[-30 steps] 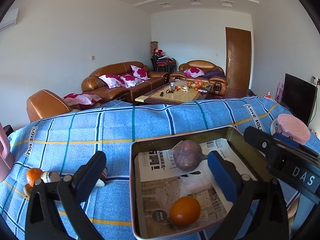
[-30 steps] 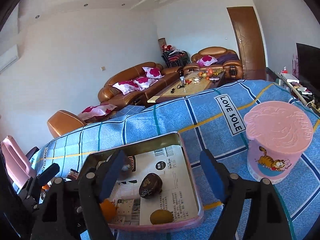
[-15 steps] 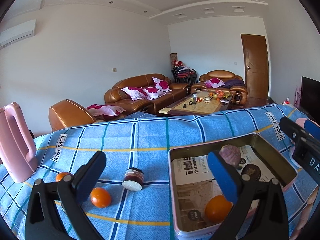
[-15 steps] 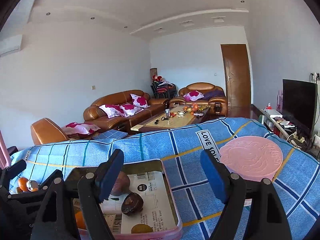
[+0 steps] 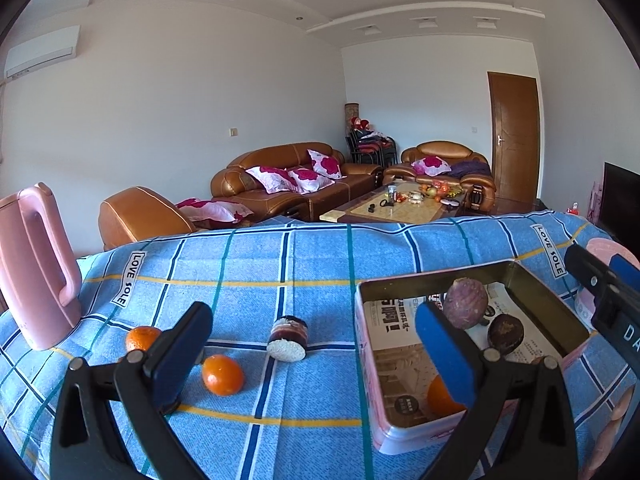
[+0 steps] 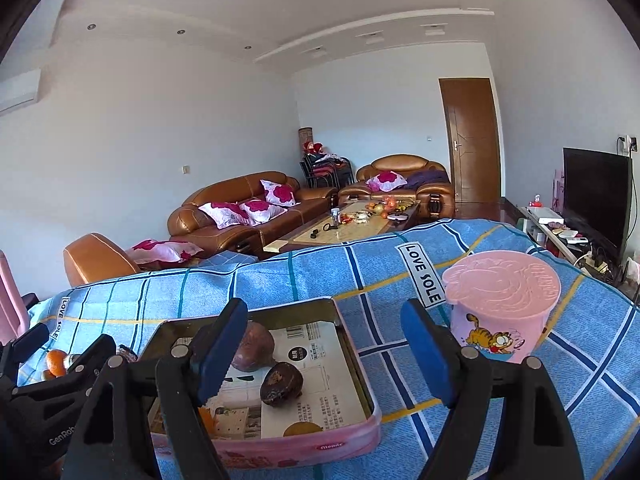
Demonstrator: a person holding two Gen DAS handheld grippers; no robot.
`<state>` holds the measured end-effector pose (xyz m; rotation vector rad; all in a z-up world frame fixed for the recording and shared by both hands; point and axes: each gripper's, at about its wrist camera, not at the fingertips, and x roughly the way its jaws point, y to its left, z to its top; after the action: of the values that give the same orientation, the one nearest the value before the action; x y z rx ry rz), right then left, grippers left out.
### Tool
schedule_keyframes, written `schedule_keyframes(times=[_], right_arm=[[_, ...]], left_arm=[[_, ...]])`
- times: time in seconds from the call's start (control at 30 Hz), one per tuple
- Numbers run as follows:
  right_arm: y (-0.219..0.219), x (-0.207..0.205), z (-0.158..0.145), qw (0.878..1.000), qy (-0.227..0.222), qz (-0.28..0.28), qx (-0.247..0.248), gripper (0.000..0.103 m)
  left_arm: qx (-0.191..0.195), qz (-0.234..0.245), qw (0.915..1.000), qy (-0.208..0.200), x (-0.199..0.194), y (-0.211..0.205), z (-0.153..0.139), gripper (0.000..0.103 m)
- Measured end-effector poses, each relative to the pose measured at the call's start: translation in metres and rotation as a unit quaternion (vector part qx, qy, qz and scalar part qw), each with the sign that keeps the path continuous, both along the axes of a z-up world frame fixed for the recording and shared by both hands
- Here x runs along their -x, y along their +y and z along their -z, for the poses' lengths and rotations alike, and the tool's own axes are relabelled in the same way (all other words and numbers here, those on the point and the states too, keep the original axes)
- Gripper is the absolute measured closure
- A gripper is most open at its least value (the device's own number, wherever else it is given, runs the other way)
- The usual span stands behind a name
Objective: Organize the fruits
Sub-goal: 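Lift both open tools away from the tin box, then move both tools toward the remaining oranges on the tablecloth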
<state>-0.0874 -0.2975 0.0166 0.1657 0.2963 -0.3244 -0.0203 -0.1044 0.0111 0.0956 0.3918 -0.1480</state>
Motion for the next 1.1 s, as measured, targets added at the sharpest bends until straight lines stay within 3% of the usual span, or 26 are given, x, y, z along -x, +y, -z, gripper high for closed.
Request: schedule_keyframes(times=[0.37,1.1], right_arm=[[0.015,0.012,-0.001,1.0,0.004,0.009,0.002,0.023],[0.097,-0.009,0.008,0.997,0.045,-0.059,-0.032,0.023]], left_arm=[[0.007,0.007,0.9999,0.01,0.005,0.023,0.001,0.0],[0.01,-0.024,0.9992,0.03,-0.01,0.096,0.006,0.0]])
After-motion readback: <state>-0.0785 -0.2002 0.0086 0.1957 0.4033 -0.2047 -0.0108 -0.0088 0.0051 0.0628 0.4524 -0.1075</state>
